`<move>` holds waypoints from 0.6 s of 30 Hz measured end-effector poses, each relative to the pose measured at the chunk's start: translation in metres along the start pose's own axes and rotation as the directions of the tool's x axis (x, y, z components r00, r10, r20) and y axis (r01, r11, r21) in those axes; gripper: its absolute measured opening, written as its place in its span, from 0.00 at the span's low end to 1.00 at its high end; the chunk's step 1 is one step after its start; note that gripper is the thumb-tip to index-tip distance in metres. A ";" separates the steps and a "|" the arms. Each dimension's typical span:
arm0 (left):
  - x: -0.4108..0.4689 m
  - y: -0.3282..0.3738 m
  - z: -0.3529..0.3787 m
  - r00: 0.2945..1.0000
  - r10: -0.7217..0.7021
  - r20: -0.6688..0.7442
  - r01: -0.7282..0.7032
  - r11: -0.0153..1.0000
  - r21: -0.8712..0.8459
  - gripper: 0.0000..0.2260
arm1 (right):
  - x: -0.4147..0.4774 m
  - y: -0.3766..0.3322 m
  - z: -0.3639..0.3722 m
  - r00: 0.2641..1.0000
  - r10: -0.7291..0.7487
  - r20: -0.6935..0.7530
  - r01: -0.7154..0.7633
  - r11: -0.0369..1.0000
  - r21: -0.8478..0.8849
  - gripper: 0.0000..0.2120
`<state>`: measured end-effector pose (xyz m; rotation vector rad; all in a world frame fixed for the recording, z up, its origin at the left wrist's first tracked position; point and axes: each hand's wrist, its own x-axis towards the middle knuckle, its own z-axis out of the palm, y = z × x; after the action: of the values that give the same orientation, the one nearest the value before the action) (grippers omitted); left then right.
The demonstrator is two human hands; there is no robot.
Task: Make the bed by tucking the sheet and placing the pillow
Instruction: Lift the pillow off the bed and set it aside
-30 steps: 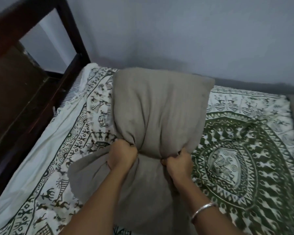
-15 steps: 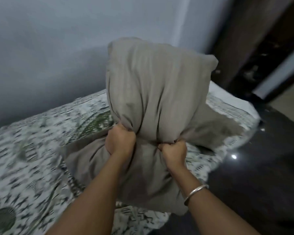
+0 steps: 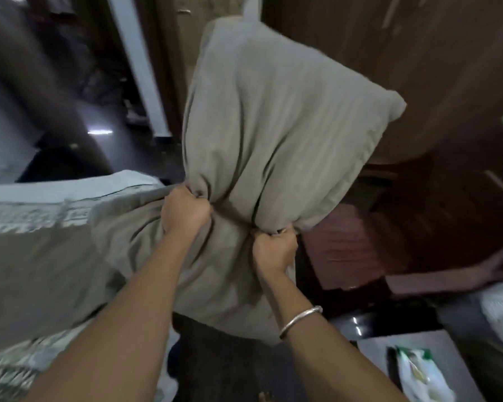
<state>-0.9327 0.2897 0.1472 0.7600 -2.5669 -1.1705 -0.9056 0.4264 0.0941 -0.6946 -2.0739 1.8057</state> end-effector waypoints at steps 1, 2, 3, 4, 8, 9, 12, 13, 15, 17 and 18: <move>0.005 0.024 0.027 0.997 0.055 0.052 -0.054 0.998 -0.014 0.12 | 0.025 0.001 -0.014 0.998 0.011 -0.054 -0.009 0.999 0.045 0.12; 0.009 0.047 0.053 0.990 0.099 0.104 -0.096 0.995 -0.037 0.13 | 0.049 0.002 -0.027 0.993 0.021 -0.113 -0.012 0.997 0.083 0.13; 0.011 0.070 0.079 0.979 0.134 0.152 -0.126 0.990 -0.063 0.15 | 0.073 0.003 -0.041 0.984 0.031 -0.176 -0.012 0.994 0.110 0.14; 0.013 0.092 0.104 0.966 0.169 0.195 -0.154 0.984 -0.088 0.15 | 0.097 0.004 -0.055 0.970 0.041 -0.241 -0.011 0.992 0.127 0.14; 0.015 0.167 0.196 0.873 0.363 0.326 -0.328 0.931 -0.161 0.20 | 0.180 0.010 -0.111 0.882 0.045 -0.470 -0.012 0.997 0.072 0.14; 0.015 0.181 0.217 0.827 0.407 0.389 -0.366 0.913 -0.178 0.23 | 0.199 0.014 -0.127 0.859 0.052 -0.510 -0.048 0.999 0.021 0.19; 0.009 0.205 0.264 0.662 0.426 0.617 -0.417 0.893 -0.168 0.30 | 0.249 0.025 -0.170 0.790 0.276 -0.547 -0.412 0.900 -0.142 0.37; 0.004 0.205 0.276 0.583 0.415 0.698 -0.418 0.891 -0.180 0.31 | 0.260 0.027 -0.180 0.772 0.362 -0.523 -0.508 0.845 -0.165 0.41; -0.013 0.195 0.293 0.438 0.414 0.798 -0.472 0.861 -0.188 0.31 | 0.272 0.033 -0.185 0.795 0.425 -0.434 -0.544 0.815 -0.199 0.47; -0.027 0.178 0.300 0.369 0.391 0.843 -0.503 0.847 -0.173 0.30 | 0.272 0.041 -0.179 0.849 0.403 -0.341 -0.498 0.826 -0.264 0.48; -0.031 0.169 0.302 0.344 0.372 0.862 -0.505 0.847 -0.164 0.31 | 0.270 0.046 -0.174 0.867 0.398 -0.301 -0.481 0.825 -0.296 0.48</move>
<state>-1.0879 0.5920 0.0759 -0.8271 -3.2911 -1.4045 -1.0330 0.7227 0.0546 -1.5253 -2.2350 1.4481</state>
